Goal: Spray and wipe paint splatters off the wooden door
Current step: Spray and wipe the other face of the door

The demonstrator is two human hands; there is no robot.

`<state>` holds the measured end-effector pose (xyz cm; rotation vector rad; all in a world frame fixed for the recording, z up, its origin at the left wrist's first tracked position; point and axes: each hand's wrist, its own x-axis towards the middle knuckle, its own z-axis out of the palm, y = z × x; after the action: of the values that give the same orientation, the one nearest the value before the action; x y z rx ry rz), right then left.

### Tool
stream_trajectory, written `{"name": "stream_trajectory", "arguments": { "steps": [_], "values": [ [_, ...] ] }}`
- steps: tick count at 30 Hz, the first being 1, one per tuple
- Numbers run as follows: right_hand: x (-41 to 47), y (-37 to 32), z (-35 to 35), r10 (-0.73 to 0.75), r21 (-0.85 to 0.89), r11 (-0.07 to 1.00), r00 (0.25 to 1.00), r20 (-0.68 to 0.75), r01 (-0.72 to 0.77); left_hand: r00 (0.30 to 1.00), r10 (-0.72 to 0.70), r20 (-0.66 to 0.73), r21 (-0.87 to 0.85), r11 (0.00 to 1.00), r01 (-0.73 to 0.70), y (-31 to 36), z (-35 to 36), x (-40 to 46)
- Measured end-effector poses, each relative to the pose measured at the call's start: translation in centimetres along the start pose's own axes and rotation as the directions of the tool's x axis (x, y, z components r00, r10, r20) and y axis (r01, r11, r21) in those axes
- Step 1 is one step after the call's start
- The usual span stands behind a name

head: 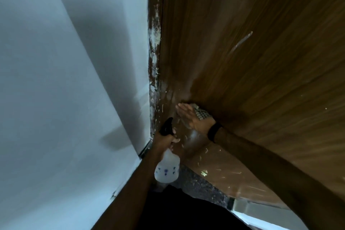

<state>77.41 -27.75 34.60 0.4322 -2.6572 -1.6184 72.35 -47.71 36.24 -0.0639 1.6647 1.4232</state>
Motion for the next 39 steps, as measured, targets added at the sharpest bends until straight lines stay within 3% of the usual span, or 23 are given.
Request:
{"name": "stream_trajectory", "arguments": {
  "steps": [2,4,5,7,9,10,11,13,15,16,17,20,22,24,26,27,29,31,33,35,37,39],
  "values": [
    [-1.1,-1.7,1.0,-0.139,0.255,0.961,0.986,0.097,0.110,1.000,0.011,-0.028,-0.019,1.000,-0.011,-0.2,-0.3,-0.1],
    [-1.3,-0.8,0.0,-0.152,0.388,0.917,0.981,0.123,0.094,0.999,0.014,-0.038,-0.031,0.999,-0.016,-0.3,-0.5,-0.2],
    [-1.5,0.4,-0.9,-0.139,0.405,0.910,0.986,0.088,0.092,0.999,0.016,-0.039,-0.037,0.999,-0.018,-0.4,-0.5,-0.2],
    [0.1,1.8,-1.4,-0.069,0.237,0.969,0.997,-0.040,0.076,0.999,0.025,-0.045,-0.046,0.999,-0.027,-0.2,-0.5,-0.4],
    [3.2,3.2,-2.6,0.127,0.141,0.983,0.988,-0.090,-0.114,0.998,0.031,-0.055,-0.053,0.998,-0.034,0.2,-0.6,-0.5],
    [4.6,4.6,-3.5,0.291,0.215,0.933,0.956,0.024,-0.290,0.997,0.037,-0.065,-0.058,0.997,-0.041,0.4,-0.7,-0.4],
    [6.4,6.0,-3.8,0.352,0.306,0.875,0.927,0.127,-0.374,0.996,0.045,-0.081,-0.064,0.997,-0.051,0.6,-0.8,-0.3],
    [7.2,6.9,-4.0,0.451,0.352,0.807,0.880,0.150,-0.474,0.991,0.063,-0.114,-0.082,0.994,-0.073,1.2,-1.0,0.0],
    [6.0,4.9,-3.4,0.374,0.203,0.905,0.927,0.035,-0.373,0.987,0.070,-0.142,-0.086,0.993,-0.082,1.6,-1.2,0.2],
    [5.2,3.6,-2.7,0.236,0.136,0.963,0.972,-0.016,-0.231,0.985,0.071,-0.156,-0.087,0.993,-0.085,1.9,-1.4,0.2],
    [3.8,2.7,-2.2,0.080,0.138,0.987,0.997,-0.008,-0.078,0.984,0.069,-0.165,-0.084,0.993,-0.084,2.0,-1.5,0.3],
    [2.9,3.3,-2.7,-0.139,0.035,0.990,0.988,0.070,0.137,0.981,0.066,-0.182,-0.064,0.995,-0.079,2.4,-1.9,0.5],
    [4.7,2.9,-2.3,-0.063,-0.051,0.997,0.997,-0.050,0.060,0.980,0.087,-0.181,-0.039,0.995,-0.096,2.7,-2.2,0.6],
    [7.7,4.8,-3.6,0.260,0.140,0.961,0.950,-0.173,-0.237,0.980,0.112,-0.163,-0.036,0.992,-0.120,3.0,-2.5,0.6],
    [9.6,7.1,-4.9,0.400,0.372,0.877,0.891,-0.213,-0.304,0.982,0.131,-0.139,-0.052,0.989,-0.139,3.2,-2.8,0.6],
    [10.1,7.8,-5.3,0.397,0.391,0.873,0.891,-0.221,-0.292,0.982,0.139,-0.132,-0.064,0.987,-0.148,3.3,-2.9,0.6],
    [10.6,7.0,-4.4,0.180,0.234,0.964,0.958,-0.224,-0.127,0.981,0.145,-0.126,-0.081,0.984,-0.156,3.4,-3.2,0.5],
    [10.1,6.0,-4.3,0.076,0.240,0.969,0.995,-0.069,-0.057,0.980,0.152,-0.126,-0.091,0.982,-0.164,3.5,-3.4,0.6],
    [9.8,4.4,-4.0,-0.076,0.344,0.936,0.997,-0.013,0.076,0.980,0.155,-0.122,-0.093,0.981,-0.167,3.7,-3.6,0.5],
    [9.2,3.3,-3.3,-0.213,0.245,0.949,0.977,0.035,0.198,0.980,0.164,-0.113,-0.095,0.980,-0.175,3.9,-3.8,0.4],
    [8.9,4.1,-4.6,-0.194,0.183,0.965,0.981,0.027,0.186,0.976,0.179,-0.122,-0.087,0.978,-0.190,4.1,-4.2,0.3],
    [8.7,5.5,-5.8,-0.021,0.270,0.962,0.999,-0.033,0.030,0.973,0.189,-0.135,-0.103,0.974,-0.203,4.2,-4.5,0.3]
  ]
}}
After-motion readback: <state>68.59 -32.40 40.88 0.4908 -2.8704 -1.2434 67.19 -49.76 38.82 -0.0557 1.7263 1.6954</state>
